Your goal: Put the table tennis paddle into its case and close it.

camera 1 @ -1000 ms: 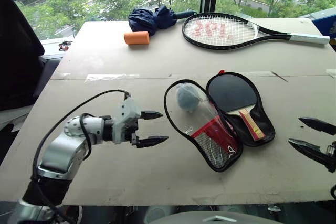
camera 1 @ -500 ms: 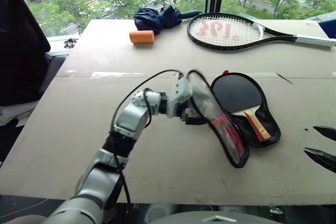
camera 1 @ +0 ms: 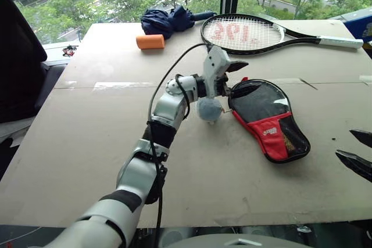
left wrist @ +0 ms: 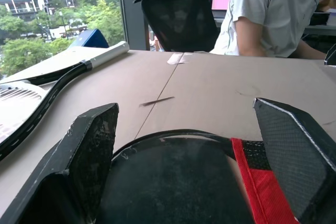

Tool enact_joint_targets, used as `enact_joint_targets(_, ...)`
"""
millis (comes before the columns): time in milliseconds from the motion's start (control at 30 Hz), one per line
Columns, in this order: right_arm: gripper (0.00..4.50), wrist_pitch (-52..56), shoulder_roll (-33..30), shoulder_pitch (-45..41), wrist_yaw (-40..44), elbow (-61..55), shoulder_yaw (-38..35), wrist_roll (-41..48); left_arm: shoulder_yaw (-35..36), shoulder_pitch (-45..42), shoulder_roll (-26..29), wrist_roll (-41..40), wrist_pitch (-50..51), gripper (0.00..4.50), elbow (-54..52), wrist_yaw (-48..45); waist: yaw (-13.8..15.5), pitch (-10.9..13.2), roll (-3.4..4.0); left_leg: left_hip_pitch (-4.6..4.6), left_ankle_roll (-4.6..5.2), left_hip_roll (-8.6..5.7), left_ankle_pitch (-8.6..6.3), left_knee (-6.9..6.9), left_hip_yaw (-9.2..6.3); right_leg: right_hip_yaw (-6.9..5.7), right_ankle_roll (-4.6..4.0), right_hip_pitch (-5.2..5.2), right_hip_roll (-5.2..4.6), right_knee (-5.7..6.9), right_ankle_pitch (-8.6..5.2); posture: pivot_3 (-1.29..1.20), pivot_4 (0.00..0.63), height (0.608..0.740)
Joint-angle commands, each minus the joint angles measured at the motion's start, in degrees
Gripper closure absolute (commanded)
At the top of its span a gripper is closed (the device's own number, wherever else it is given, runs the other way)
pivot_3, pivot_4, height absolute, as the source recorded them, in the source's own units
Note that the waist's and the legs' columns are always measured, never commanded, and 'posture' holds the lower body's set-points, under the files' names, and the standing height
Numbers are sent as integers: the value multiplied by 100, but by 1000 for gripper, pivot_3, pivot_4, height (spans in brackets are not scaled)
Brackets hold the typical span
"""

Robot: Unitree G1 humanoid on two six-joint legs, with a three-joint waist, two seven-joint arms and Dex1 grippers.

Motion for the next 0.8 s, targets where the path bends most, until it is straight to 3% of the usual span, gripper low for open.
enact_joint_targets(33,49,565,-174,-558,-858,-357,745,-199,250,307,679,-636,724,303,-1558,-554,-60,0,1,-1,0,1,0,0,1,4,0,-4,1,2,0,0,150,726)
enact_joint_targets(167,49,1185,-499,-1594,-1441,102,1804,-790,504,832,1842,-1078,1545,303,-2466,-1063,-48,-6,11,1,-2,2,1,-2,4,8,-1,-10,2,10,-1,0,150,726)
enact_joint_targets(333,49,1493,-521,-2698,-1632,1020,2630,-1265,969,1364,3049,-1716,2242,303,-3256,-1648,43,-1,5,-2,-2,0,1,4,-8,-6,-1,-7,0,2,0,0,150,726)
enact_joint_targets(600,49,2228,-736,-3498,-1455,1914,3237,-1629,1820,2051,4442,-2538,3094,303,-4300,-1917,-5,2,2,-7,-2,-1,1,-4,-15,-10,-2,-8,-3,-10,-1,0,150,726)
enact_joint_targets(700,853,2532,-806,-3617,-1261,1978,3329,-1544,1978,2133,4502,-2704,3185,303,-4519,-1657,20,1,2,-5,-2,0,1,-4,-19,-13,-3,-5,-2,-11,-1,0,150,726)
enact_joint_targets(800,2187,2950,-795,-3674,-1139,1791,3346,-1328,2007,2190,4494,-2751,3226,303,-4648,-1476,22,1,2,-4,-2,-1,0,0,-20,-16,-3,-2,-3,-14,-1,0,150,726)
